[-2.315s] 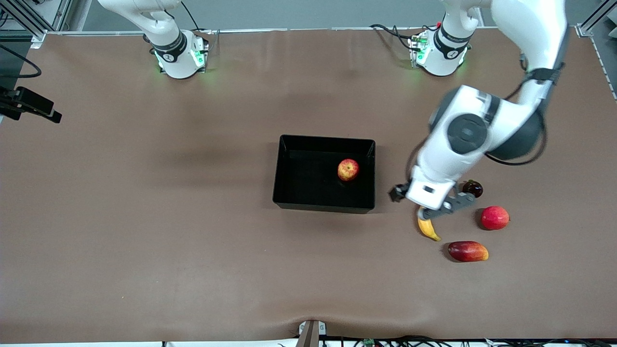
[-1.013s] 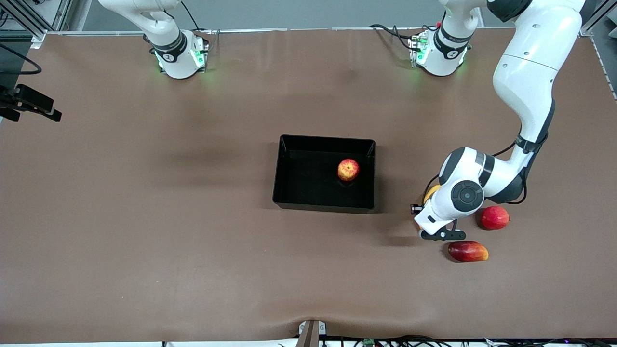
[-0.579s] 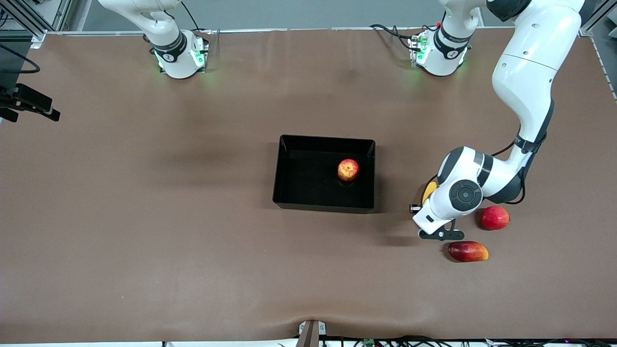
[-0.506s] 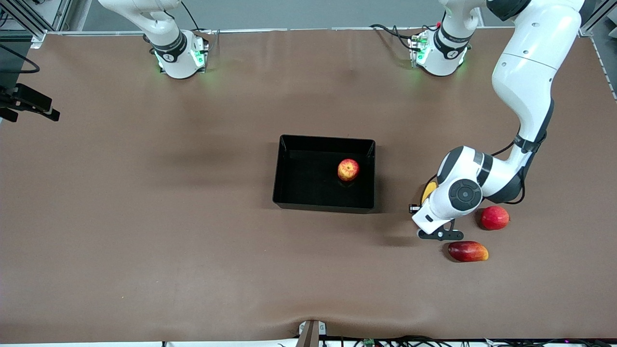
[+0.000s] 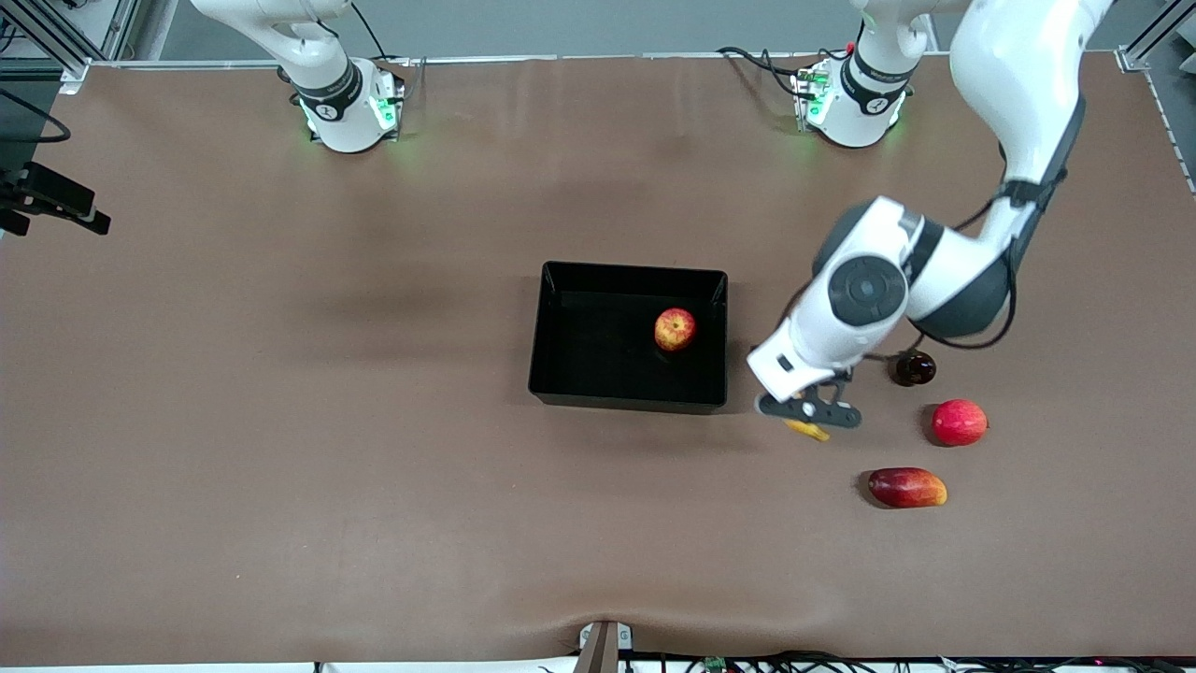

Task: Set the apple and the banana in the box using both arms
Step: 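Close the left gripper on the banana and lift it, then carry the banana over the box and release it inside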

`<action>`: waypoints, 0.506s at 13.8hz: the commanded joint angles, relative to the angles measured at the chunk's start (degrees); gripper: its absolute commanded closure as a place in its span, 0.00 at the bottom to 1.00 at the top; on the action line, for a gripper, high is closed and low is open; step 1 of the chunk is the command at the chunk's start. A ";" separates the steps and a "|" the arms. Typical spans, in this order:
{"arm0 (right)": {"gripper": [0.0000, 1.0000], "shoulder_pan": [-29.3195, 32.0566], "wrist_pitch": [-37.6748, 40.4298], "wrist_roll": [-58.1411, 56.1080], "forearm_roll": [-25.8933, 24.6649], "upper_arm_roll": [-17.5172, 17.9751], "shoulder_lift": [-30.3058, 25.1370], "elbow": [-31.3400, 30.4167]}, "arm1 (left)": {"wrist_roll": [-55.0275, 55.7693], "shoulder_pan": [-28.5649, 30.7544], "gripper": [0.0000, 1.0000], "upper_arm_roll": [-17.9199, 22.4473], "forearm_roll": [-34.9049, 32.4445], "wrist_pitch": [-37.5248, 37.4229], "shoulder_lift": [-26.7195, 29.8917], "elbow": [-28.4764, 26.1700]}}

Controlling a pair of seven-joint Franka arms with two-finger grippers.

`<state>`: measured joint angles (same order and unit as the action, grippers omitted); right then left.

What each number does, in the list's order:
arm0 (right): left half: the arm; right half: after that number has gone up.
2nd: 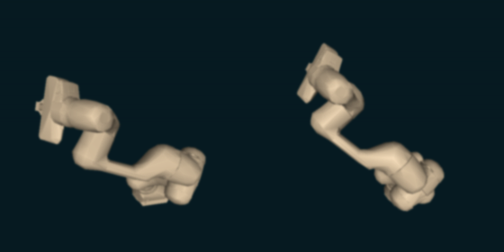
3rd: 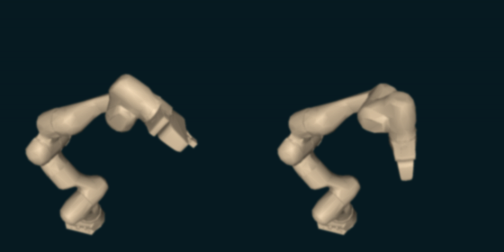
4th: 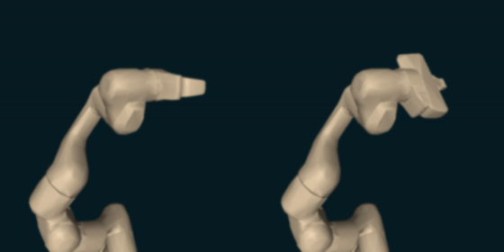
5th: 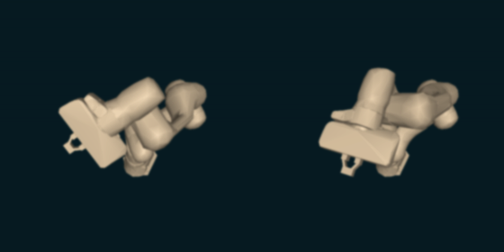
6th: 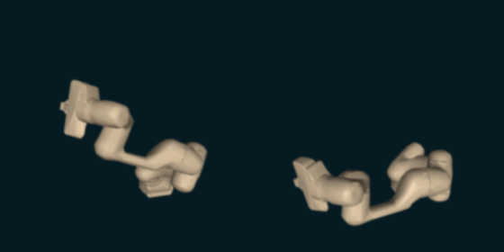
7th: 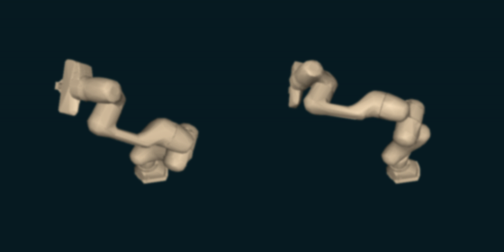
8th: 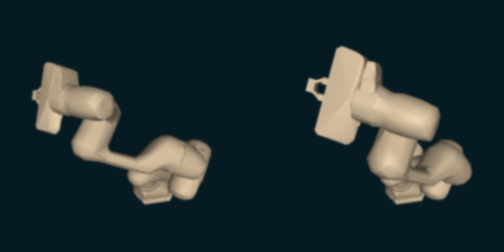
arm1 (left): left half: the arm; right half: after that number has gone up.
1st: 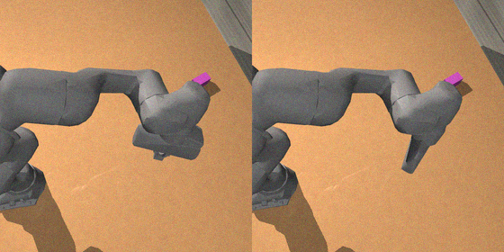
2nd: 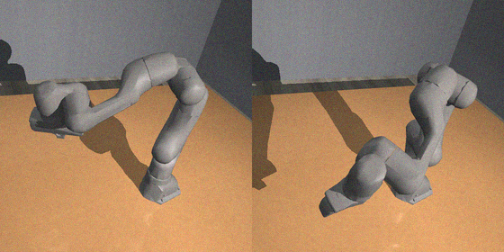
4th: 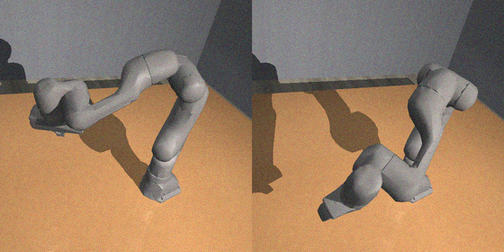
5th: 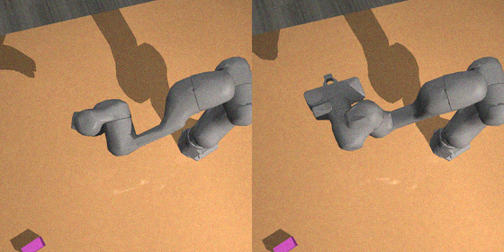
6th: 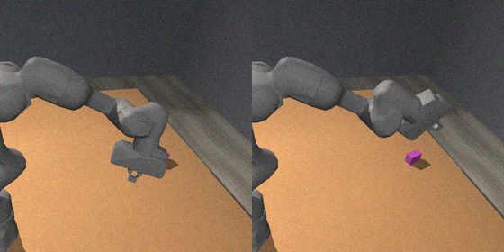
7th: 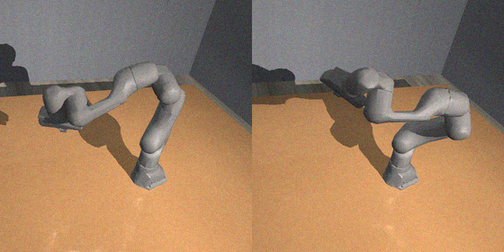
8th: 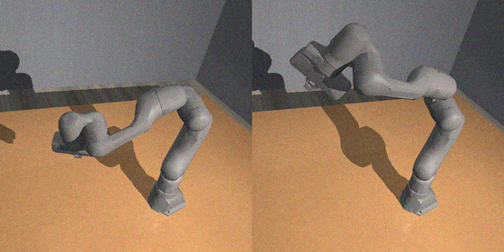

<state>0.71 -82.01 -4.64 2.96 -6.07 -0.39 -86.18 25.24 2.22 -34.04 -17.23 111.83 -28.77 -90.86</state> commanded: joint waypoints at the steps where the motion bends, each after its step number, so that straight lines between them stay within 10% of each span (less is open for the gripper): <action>1: 0.00 1.31 0.18 -0.81 -0.76 0.80 -0.84 -0.56 | 6.63 -2.56 1.00 -1.56 1.93 -1.87 -0.76 2.44; 7: 0.00 1.49 0.27 -0.81 -0.50 0.80 -0.84 -0.56 | 21.68 -16.79 1.00 -0.51 1.67 -0.65 -10.33 13.24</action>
<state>0.94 -81.98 -4.65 2.96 -6.11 -0.39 -86.19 44.51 -11.24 -35.44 -15.64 111.37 -34.55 -83.25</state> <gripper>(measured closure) 0.000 0.639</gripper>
